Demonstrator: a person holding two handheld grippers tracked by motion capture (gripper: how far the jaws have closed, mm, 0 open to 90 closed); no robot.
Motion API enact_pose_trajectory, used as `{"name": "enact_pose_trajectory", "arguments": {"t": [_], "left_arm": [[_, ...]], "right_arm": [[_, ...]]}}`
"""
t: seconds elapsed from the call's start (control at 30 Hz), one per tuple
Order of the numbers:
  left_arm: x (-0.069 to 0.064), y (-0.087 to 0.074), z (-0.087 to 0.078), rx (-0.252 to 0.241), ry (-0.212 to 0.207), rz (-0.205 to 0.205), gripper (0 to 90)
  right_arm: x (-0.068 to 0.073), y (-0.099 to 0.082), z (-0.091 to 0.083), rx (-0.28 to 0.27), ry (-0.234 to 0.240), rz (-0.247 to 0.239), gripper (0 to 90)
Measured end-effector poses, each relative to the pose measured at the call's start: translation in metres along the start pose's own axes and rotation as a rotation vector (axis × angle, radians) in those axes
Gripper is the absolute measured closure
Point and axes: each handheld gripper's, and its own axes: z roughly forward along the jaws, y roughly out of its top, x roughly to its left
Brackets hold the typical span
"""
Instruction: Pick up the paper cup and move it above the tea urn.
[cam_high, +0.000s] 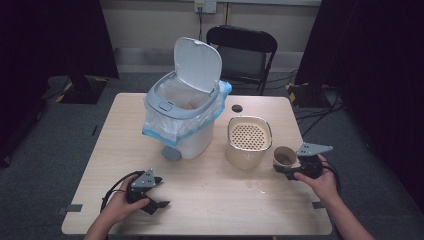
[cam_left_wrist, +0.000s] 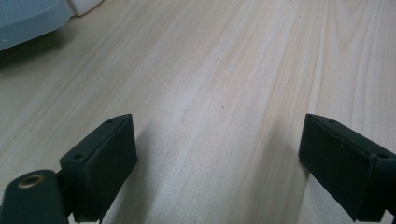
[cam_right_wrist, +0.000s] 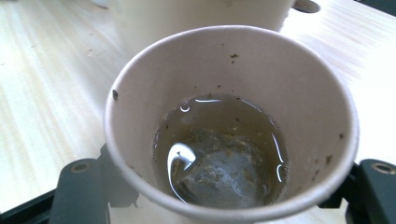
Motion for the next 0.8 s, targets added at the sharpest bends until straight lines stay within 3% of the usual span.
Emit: {"name": "enact_pose_trajectory", "arguments": {"t": [0.37,0.8], "left_arm": [[-0.001,0.0,0.0,-0.001,-0.002,-0.004,10.2],[-0.001,0.0,0.0,0.0,-0.003,-0.004,10.1]], "right_arm": [[-0.019,0.013,-0.001,0.002,-0.047,0.003,27.9],[-0.031,0.035,0.001,-0.003,-0.063,-0.01,28.0]]}}
